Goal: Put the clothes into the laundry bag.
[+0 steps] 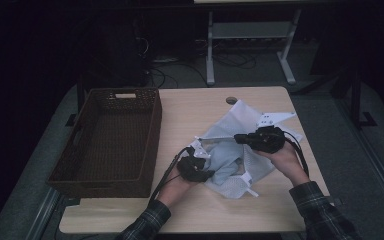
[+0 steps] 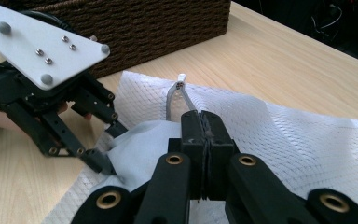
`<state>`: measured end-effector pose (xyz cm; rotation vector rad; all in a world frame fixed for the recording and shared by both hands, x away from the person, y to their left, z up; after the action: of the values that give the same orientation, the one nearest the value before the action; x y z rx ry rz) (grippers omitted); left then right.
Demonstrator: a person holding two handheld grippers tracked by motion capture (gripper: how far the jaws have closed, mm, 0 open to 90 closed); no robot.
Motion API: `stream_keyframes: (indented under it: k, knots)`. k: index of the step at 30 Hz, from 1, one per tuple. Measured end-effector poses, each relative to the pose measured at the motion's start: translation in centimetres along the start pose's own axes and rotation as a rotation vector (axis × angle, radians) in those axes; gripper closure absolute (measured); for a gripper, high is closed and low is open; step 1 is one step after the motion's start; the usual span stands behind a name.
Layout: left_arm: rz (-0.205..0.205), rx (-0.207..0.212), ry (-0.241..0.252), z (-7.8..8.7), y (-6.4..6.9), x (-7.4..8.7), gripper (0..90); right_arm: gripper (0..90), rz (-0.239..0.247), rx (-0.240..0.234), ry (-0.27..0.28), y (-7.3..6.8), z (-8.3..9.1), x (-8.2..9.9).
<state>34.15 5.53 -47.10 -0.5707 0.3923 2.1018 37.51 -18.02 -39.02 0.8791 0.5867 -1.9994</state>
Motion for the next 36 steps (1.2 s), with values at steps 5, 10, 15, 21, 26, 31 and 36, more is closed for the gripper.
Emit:
stream_keyframes:
  k: [5, 10, 15, 21, 26, 31, 36]
  knots:
    - [-0.005, 0.014, 0.009, 0.4, 0.1, 0.0, 79.8, 88.7, -0.003, -0.004, 0.001, 0.1, -0.1, 0.0]
    - [-0.002, 0.041, 0.036, 0.7, 0.3, -0.2, 82.1, 86.9, -0.002, -0.004, -0.017, -0.1, -0.5, 0.1]
    - [-0.001, 0.049, 0.035, 0.7, 0.4, -0.2, 82.3, 75.3, -0.039, -0.004, -0.018, -0.1, -0.4, 0.8]
    - [0.006, 0.054, 0.036, 0.6, 0.5, -0.3, 82.7, 67.3, -0.085, -0.004, -0.027, -0.5, 0.6, 2.7]
    - [0.009, 0.059, 0.033, 0.6, 0.5, -0.2, 82.7, 63.0, -0.089, 0.001, -0.073, -2.0, 1.0, 4.7]
    - [0.013, 0.066, 0.03, 0.4, 0.6, -0.2, 82.9, 55.5, -0.103, 0.003, -0.122, -3.3, 0.5, 6.3]
    - [0.011, 0.07, 0.03, 0.2, 0.7, -0.3, 83.0, 60.9, -0.104, 0.055, -0.186, -3.8, -0.6, 7.2]
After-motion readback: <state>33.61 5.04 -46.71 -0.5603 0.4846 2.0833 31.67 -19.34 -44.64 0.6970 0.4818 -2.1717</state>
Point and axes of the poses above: each handheld gripper's, and its own axes: z roughly backward along the jaws, x roughly out of its underside, y roughly to its right, the point moved 2 cm from there along -z, roughly forward along the jaws, and after that the axes turned 9 degrees about -y, right-handed, at the moved point
